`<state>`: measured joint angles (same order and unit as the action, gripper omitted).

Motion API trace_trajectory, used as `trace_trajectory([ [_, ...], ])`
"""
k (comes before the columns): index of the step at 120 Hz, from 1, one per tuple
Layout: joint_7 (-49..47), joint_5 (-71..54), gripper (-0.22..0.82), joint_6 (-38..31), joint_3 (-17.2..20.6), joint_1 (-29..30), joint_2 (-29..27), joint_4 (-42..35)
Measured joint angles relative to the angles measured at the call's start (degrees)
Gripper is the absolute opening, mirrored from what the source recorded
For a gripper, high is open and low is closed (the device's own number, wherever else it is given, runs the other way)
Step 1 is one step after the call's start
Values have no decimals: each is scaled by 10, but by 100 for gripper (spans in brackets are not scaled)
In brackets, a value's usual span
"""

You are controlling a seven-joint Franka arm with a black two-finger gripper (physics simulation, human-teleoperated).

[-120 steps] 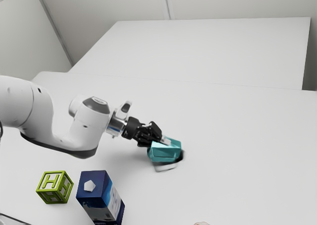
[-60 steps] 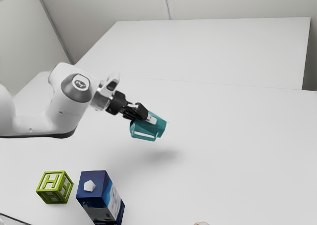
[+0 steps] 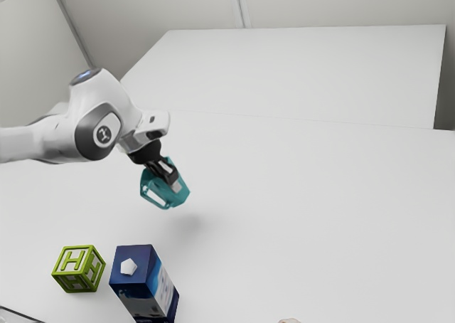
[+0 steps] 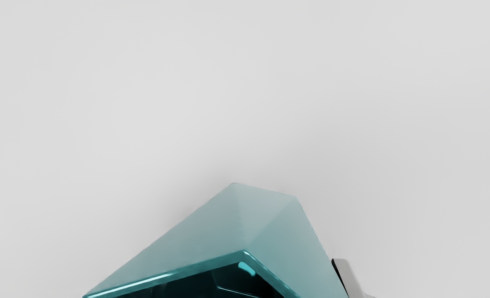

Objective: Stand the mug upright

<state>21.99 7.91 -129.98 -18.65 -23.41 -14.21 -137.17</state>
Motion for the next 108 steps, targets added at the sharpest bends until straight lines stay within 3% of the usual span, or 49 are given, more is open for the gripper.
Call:
trace_trajectory([
  [39, -84, -99, -18, 25, -1, 6, 30, 20],
  [62, -111, -114, -18, 26, -2, 14, 79, 60],
  [108, -139, -116, -18, -9, -5, 20, 128, 64],
])
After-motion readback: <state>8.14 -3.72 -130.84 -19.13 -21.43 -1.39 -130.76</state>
